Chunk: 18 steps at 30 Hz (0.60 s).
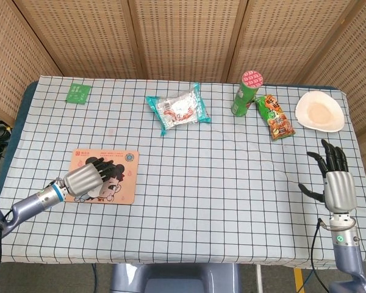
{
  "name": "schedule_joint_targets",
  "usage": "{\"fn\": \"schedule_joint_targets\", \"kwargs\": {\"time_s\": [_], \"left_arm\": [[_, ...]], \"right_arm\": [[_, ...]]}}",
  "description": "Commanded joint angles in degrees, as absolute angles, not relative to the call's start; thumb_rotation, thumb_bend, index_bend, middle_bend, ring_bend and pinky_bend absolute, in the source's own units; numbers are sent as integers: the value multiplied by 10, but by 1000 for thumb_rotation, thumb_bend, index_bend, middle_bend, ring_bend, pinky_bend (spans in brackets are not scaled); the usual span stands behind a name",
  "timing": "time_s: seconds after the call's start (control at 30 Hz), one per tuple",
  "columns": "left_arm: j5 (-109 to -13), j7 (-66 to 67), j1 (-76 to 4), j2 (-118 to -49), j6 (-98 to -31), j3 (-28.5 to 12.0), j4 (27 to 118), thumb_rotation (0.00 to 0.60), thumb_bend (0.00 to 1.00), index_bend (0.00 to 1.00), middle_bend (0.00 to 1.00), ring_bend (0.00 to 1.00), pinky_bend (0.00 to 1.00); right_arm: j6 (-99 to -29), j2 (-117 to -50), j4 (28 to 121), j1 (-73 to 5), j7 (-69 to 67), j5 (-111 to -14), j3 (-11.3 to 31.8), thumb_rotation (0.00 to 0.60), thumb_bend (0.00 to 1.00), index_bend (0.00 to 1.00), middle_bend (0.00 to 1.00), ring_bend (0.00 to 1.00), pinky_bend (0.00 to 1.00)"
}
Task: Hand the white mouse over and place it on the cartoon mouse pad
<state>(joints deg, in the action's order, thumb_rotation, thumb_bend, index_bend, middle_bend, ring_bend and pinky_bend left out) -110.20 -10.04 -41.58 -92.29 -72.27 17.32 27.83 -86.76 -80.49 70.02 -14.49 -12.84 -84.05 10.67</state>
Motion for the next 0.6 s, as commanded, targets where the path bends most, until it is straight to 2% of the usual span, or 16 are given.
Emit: {"fn": "schedule_joint_targets", "kwargs": {"time_s": [0.03,0.1,0.27,0.47,0.6], "left_arm": [[-1101,-99,-416,-922,-725,172,277,600,170,180,0,0,57],[-1100,-97,-415,-919,-728,171,276,600,168,116,0,0,17],[-1094,-97,-413,-905,-744,166,275,600,166,38,0,0,0],[-1083,-87,-406,-884,-786,150,285,600,166,27,0,0,0],[-1045,-89,-384,-872,-815,116,334,600,155,46,0,0,0]], "right_arm": [[-868,-805,700,-145,-128,-841,107,600,87,263,24,0,0],[-868,-805,701,-145,-129,-842,107,600,87,263,24,0,0],[-868,-805,701,-145,-130,-844,106,600,88,263,24,0,0],[-869,-803,706,-145,-129,-850,101,600,87,256,21,0,0],[-863,-799,714,-144,-124,-850,98,600,87,247,11,0,0]]}}
